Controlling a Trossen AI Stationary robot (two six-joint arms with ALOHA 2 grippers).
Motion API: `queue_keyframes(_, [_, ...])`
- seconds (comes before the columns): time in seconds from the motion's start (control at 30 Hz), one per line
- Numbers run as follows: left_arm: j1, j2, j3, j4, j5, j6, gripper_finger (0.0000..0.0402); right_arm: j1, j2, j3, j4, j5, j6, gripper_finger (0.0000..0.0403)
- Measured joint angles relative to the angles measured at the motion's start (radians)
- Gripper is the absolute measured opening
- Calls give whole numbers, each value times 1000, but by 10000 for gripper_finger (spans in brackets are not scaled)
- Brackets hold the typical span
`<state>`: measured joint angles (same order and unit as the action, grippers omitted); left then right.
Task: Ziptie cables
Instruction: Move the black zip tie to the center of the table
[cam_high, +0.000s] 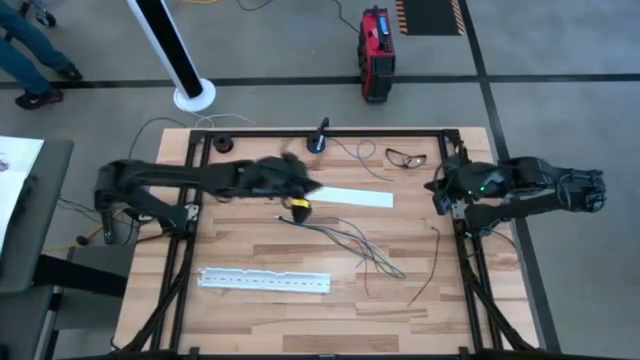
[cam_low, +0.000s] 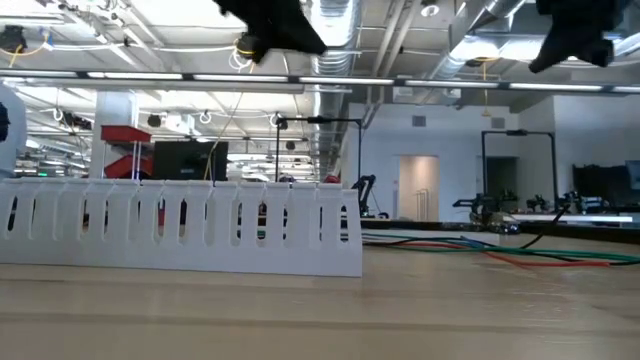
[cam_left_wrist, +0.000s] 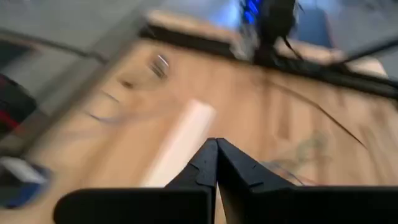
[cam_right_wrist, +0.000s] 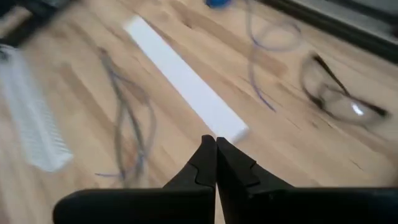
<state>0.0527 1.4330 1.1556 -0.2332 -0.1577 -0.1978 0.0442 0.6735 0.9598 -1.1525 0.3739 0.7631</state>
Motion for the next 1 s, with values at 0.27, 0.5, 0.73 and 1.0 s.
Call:
queue_keyframes(0.27, [16,86,75,-89,76,-51,0,58,100,-50,-317,-57,336,0])
queue_keyframes(0.5, [73,91,9,-265,131,27,0,149,182,-168,-101,-71,367,0])
queue_keyframes(0.73, [79,93,-85,-318,352,175,16,269,195,-194,-67,-64,453,3])
queue_keyframes(1.0, [59,92,-187,-291,391,278,104,353,183,-193,-73,-29,550,56])
